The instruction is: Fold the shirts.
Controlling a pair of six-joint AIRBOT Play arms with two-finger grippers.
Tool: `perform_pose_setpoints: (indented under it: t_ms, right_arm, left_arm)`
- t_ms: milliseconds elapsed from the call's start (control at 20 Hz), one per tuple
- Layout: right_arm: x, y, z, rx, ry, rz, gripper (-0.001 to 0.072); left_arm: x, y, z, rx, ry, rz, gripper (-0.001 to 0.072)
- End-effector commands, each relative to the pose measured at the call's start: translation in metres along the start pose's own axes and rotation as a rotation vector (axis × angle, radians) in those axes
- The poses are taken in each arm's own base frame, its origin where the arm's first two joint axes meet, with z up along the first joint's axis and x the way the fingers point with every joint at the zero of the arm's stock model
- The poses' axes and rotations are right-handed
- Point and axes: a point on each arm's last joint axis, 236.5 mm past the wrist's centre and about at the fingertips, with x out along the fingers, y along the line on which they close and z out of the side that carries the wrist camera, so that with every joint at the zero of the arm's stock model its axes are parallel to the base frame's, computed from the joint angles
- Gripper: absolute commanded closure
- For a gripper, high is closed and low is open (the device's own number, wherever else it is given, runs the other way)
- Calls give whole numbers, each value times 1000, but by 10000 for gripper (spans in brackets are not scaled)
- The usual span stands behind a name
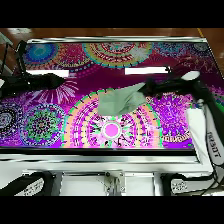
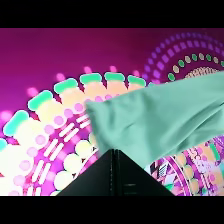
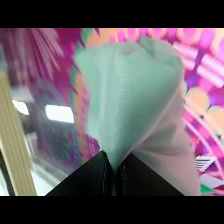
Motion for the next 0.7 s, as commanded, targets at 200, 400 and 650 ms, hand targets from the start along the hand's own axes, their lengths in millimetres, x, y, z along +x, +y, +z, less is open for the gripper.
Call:
perform_pose_setpoints:
  t_ms: [200, 400, 650]
  right_arm:
    - [-247, -58, 48, 204, -473, -109, 659]
    - [-327, -109, 13, 322, -575, -234, 659]
    - [-369, -162, -34, 439, -568, -381, 660]
  left_arm:
    - [0, 0, 0, -1, 0, 0, 662]
    - [-2, -5, -6, -7, 27, -16, 662]
    - [-7, -11, -9, -15, 37, -28, 661]
